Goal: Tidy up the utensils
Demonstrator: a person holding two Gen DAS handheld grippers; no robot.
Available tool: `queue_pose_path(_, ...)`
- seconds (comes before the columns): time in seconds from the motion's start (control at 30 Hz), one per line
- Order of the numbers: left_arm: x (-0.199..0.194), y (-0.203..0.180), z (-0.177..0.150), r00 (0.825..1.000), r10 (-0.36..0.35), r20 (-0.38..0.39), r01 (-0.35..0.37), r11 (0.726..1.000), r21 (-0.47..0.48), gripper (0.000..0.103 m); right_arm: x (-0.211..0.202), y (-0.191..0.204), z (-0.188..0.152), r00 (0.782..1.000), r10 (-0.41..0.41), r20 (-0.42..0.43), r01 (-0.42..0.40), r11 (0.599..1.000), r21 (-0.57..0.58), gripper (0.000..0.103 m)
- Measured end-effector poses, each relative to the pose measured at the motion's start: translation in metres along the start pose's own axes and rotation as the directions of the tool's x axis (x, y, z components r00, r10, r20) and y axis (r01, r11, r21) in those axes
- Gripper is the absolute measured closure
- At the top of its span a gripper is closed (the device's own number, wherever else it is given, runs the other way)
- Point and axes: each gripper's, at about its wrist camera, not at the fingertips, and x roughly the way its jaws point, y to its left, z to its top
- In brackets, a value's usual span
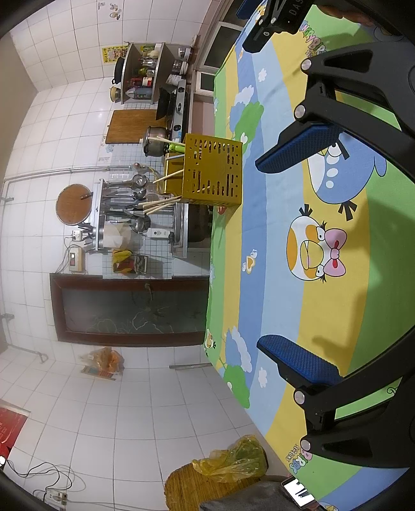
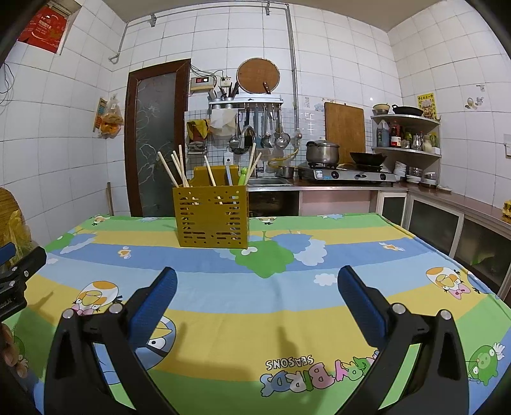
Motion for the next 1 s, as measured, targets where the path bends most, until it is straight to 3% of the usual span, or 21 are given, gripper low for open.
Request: queue_pose_path(1.0, -0.0002, -0.0004, 0.0002, 1.000, 0.000, 0.003, 0.000, 1.000, 0.001, 0.005, 0.0002, 0.0000, -0.0007, 1.000, -0.005, 0.001, 0.005, 1.000, 0.004, 0.005)
